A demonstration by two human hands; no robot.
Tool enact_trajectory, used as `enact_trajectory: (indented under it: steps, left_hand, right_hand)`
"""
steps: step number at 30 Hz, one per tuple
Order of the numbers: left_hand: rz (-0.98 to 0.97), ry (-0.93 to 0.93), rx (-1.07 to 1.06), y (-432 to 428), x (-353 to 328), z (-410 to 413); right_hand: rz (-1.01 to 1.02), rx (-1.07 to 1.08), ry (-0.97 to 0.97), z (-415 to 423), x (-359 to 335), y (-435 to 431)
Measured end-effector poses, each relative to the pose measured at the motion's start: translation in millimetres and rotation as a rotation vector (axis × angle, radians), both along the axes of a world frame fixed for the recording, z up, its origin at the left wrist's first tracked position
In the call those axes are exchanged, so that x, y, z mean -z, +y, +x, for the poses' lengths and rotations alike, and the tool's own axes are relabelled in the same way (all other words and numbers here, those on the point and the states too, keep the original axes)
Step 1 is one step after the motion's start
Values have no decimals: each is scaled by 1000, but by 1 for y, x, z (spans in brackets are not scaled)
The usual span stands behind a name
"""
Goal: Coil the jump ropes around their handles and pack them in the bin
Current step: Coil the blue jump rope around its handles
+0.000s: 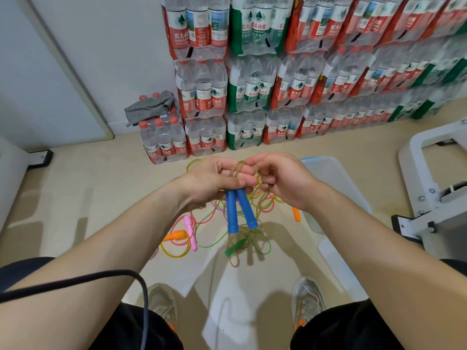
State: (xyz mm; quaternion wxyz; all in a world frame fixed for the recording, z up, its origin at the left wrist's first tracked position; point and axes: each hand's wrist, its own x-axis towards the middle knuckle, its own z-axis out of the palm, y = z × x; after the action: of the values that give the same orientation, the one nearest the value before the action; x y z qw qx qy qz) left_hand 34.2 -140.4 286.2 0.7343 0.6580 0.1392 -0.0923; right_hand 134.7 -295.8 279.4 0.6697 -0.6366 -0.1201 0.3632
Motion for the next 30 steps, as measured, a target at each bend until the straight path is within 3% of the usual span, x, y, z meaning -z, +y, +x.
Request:
enact_trajectory:
  steps: [4,10,21,25,30]
  left_hand:
    - [83,7,21,2,2,1]
    - [117,36,66,-1,3,0]
    - [-15,72,-232,-23,14,5]
    - [-159,103,-379,-17,12,8]
    - [-239,125,-272,-11,10,7]
  right_hand:
    - [-200,-109,-245,2,-3,-4]
    - [-303,-243,-261,4,-6,-9]
    - [-320,-28,-441,-5,2,-2]
    - [-345,15,-539,-4,10,0]
    - [-254,-78,-384,-5,9,1]
